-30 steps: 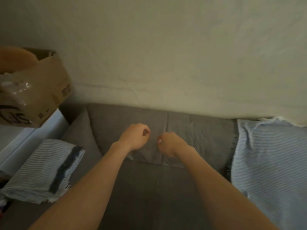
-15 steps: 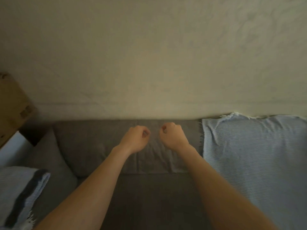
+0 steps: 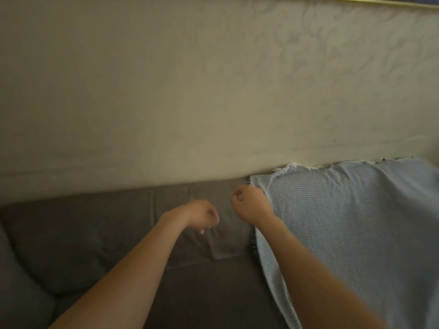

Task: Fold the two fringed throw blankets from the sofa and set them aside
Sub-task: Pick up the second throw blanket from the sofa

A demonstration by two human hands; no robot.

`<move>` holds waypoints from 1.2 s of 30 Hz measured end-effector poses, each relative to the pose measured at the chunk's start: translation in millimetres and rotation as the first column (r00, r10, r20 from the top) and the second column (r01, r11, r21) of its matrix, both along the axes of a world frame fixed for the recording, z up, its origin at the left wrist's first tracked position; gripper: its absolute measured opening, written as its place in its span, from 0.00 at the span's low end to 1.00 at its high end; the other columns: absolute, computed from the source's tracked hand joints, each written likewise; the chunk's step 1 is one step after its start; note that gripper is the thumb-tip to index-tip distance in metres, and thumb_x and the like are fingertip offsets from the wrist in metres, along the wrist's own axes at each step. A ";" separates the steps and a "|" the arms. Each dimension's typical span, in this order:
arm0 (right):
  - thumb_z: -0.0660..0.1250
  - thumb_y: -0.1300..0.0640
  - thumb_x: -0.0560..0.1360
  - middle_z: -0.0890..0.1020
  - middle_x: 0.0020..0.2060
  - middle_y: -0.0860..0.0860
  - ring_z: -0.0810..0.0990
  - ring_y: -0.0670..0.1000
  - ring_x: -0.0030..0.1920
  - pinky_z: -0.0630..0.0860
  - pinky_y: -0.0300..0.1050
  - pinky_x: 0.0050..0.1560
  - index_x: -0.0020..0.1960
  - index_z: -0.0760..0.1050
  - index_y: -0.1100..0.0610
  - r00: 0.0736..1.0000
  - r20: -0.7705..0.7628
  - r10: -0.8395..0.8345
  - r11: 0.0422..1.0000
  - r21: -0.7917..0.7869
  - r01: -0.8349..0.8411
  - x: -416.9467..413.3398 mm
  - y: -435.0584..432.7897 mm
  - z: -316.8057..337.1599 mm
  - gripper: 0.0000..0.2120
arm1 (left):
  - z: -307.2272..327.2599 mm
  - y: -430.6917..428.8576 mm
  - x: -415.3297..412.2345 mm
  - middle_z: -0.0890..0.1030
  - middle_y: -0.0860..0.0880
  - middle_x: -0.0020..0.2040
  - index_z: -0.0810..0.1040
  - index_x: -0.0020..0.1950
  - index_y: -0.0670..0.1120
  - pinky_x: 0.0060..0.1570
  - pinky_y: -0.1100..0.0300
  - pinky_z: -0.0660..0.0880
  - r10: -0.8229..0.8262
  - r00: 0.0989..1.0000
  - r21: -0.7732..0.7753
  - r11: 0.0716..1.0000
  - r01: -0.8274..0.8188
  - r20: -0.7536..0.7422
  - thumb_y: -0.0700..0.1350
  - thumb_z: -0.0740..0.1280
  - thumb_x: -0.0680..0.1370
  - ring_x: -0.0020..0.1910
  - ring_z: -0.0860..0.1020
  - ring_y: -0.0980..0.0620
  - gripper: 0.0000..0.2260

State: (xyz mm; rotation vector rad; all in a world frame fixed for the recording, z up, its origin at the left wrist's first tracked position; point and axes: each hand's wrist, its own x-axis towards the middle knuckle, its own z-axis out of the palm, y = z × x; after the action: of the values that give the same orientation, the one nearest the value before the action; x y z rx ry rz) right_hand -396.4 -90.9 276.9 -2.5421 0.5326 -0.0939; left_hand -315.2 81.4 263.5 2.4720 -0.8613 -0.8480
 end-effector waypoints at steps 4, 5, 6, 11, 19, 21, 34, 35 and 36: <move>0.61 0.52 0.74 0.85 0.40 0.55 0.83 0.59 0.44 0.84 0.56 0.45 0.44 0.84 0.57 0.999 -0.023 0.029 1.000 0.000 -0.029 1.9 -58.6 -14.9 0.14 | -7.2 -48.8 -3.9 0.88 0.49 0.54 0.87 0.55 0.48 0.52 0.59 0.79 -0.008 0.996 0.005 1.000 0.007 0.089 0.48 0.64 0.81 0.45 0.86 0.52 0.11; 0.61 0.52 0.73 0.85 0.40 0.55 0.83 0.59 0.43 0.84 0.57 0.45 0.44 0.84 0.58 0.999 -0.017 0.032 0.999 -0.006 -0.032 1.9 -71.7 -18.5 0.14 | -8.9 -61.2 -5.6 0.87 0.50 0.56 0.87 0.57 0.49 0.55 0.58 0.79 0.010 0.993 -0.019 1.000 -0.008 0.118 0.47 0.65 0.82 0.48 0.85 0.51 0.11; 0.61 0.53 0.74 0.85 0.40 0.56 0.83 0.59 0.43 0.84 0.57 0.45 0.45 0.83 0.58 1.000 -0.015 0.025 1.000 -0.011 -0.025 -1.1 -89.9 -22.1 0.14 | -13.8 -80.6 -8.4 0.87 0.50 0.56 0.87 0.58 0.50 0.56 0.58 0.79 0.029 0.991 -0.048 0.999 -0.023 0.128 0.47 0.66 0.82 0.51 0.85 0.51 0.10; 0.62 0.53 0.79 0.83 0.45 0.55 0.83 0.57 0.43 0.84 0.54 0.44 0.49 0.82 0.58 1.000 -0.021 0.012 1.000 -0.016 -0.012 -14.5 -193.2 -43.7 0.12 | -43.1 -181.5 -27.4 0.86 0.49 0.58 0.85 0.62 0.50 0.57 0.57 0.79 0.163 0.981 -0.140 0.979 -0.147 0.109 0.47 0.66 0.83 0.56 0.84 0.51 0.11; 0.63 0.54 0.81 0.84 0.40 0.52 0.83 0.54 0.39 0.85 0.55 0.45 0.49 0.81 0.59 0.994 -0.046 0.099 0.991 0.092 -0.094 -28.8 -361.2 -85.2 0.11 | -78.6 -325.1 -51.0 0.85 0.51 0.60 0.84 0.64 0.51 0.63 0.53 0.79 0.311 0.945 -0.154 0.943 -0.294 0.098 0.46 0.67 0.83 0.59 0.82 0.52 0.11; 0.62 0.56 0.81 0.83 0.41 0.52 0.82 0.54 0.41 0.84 0.53 0.45 0.48 0.80 0.59 0.992 -0.069 0.109 0.991 0.086 -0.103 -27.6 -388.5 -90.6 0.10 | -85.5 -344.5 -50.9 0.84 0.51 0.59 0.83 0.64 0.50 0.62 0.53 0.79 0.315 0.943 -0.136 0.944 -0.300 0.105 0.46 0.67 0.83 0.58 0.82 0.53 0.12; 0.61 0.54 0.83 0.85 0.53 0.52 0.83 0.53 0.49 0.83 0.53 0.53 0.62 0.80 0.57 0.989 -0.077 0.125 0.992 -0.018 -0.127 30.7 -480.6 -147.9 0.13 | -150.6 -426.0 18.2 0.78 0.46 0.62 0.77 0.67 0.47 0.59 0.49 0.73 -0.128 0.924 0.305 0.952 0.013 0.361 0.46 0.61 0.84 0.60 0.77 0.44 0.13; 0.61 0.54 0.83 0.85 0.53 0.53 0.82 0.53 0.49 0.82 0.52 0.53 0.61 0.80 0.58 0.989 -0.087 0.122 0.992 -0.025 -0.124 40.7 -486.9 -158.2 0.13 | -160.9 -432.5 28.8 0.78 0.46 0.62 0.77 0.67 0.47 0.59 0.49 0.73 -0.127 0.925 0.305 0.952 0.013 0.357 0.46 0.61 0.84 0.60 0.77 0.44 0.13; 0.61 0.54 0.83 0.84 0.52 0.53 0.82 0.53 0.49 0.81 0.50 0.51 0.60 0.80 0.58 0.988 -0.100 0.120 0.992 -0.032 -0.124 48.8 -491.3 -166.4 0.13 | -169.2 -436.9 37.6 0.78 0.46 0.62 0.78 0.66 0.47 0.58 0.49 0.73 -0.128 0.924 0.306 0.952 0.013 0.360 0.46 0.62 0.84 0.60 0.77 0.44 0.13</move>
State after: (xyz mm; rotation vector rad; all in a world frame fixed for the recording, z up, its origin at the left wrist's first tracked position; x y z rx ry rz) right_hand -347.5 -582.2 110.5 -2.6197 0.4149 0.0660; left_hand -277.7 -355.5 94.2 2.9500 -1.0192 -0.5628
